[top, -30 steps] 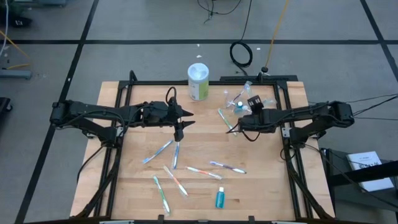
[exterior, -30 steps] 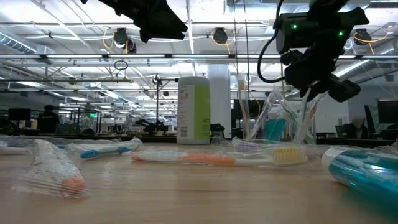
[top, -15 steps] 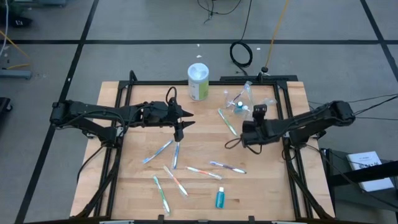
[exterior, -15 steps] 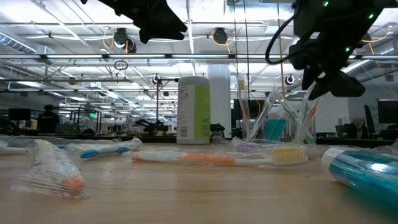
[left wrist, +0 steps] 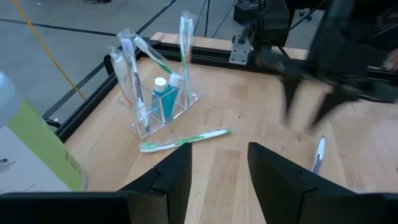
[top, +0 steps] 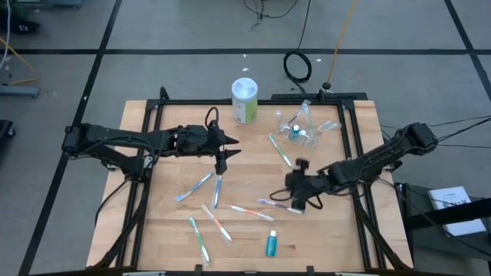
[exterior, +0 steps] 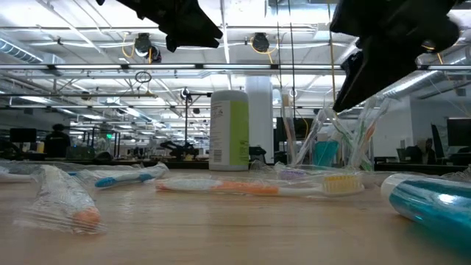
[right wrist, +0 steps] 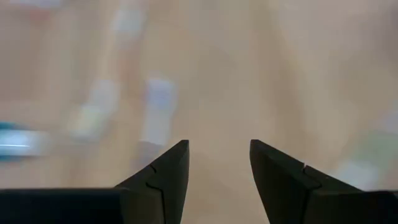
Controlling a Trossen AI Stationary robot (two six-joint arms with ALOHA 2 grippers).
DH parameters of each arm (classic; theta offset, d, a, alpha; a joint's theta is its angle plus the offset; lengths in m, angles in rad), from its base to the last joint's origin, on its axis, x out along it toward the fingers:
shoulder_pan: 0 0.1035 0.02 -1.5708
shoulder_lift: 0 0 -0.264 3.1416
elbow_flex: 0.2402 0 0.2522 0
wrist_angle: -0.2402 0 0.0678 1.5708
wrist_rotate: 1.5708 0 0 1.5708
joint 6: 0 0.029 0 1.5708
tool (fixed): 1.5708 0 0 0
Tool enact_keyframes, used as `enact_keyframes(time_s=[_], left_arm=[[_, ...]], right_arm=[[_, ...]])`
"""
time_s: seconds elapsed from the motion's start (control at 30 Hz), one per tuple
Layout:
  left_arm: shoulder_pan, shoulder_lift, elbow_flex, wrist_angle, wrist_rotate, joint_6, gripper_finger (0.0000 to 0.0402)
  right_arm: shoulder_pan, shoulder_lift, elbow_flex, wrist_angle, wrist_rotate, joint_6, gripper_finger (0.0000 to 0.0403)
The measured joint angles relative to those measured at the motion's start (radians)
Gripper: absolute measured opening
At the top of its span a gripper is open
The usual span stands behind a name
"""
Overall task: Pick & Place toothbrushing station
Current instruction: Put the purple toothbrush into the transparent organizer
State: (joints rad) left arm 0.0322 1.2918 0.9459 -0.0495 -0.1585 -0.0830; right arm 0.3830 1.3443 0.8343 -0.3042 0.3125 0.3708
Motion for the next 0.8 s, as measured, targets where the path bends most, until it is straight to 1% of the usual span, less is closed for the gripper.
enact_keyframes(time_s=[0.07,0.1,0.17,0.23,0.3,0.37,0.47,0.53,0.67,0.8], left_arm=[[0.0,0.002,0.0,-0.005,0.0,0.0,0.0159],[0.0,0.002,0.0,-0.004,0.0,0.0,0.0159],[0.0,0.007,0.0,0.003,0.0,0.0,0.0159],[0.0,0.011,0.0,-0.002,0.0,0.0,0.0159],[0.0,0.013,0.0,0.002,0.0,0.001,0.0159],[0.0,0.019,0.0,0.007,0.0,0.001,0.0159],[0.0,0.022,0.0,-0.001,0.0,0.001,0.0159],[0.0,0.02,0.0,0.006,0.0,0.001,0.0159],[-0.002,0.021,0.0,0.027,0.0,0.001,0.0159],[-0.002,0.027,0.0,0.044,0.001,-0.002,0.0159]], right_arm=[[0.007,0.019,-0.059,0.194,-0.104,-0.005,0.016],[0.011,0.03,-0.091,0.282,-0.135,-0.004,0.016],[0.025,0.045,-0.149,0.396,-0.156,0.002,0.016],[0.036,0.072,-0.191,0.484,-0.146,0.003,0.016],[0.051,0.109,-0.224,0.512,-0.112,0.013,0.016],[0.066,0.16,-0.244,0.547,-0.105,0.04,0.016],[0.09,0.239,-0.242,0.619,-0.103,0.082,0.016],[0.1,0.288,-0.243,0.668,-0.078,0.094,0.016],[0.11,0.342,-0.242,0.732,-0.044,0.059,0.0158],[0.109,0.36,-0.241,0.726,-0.017,0.003,0.0144]])
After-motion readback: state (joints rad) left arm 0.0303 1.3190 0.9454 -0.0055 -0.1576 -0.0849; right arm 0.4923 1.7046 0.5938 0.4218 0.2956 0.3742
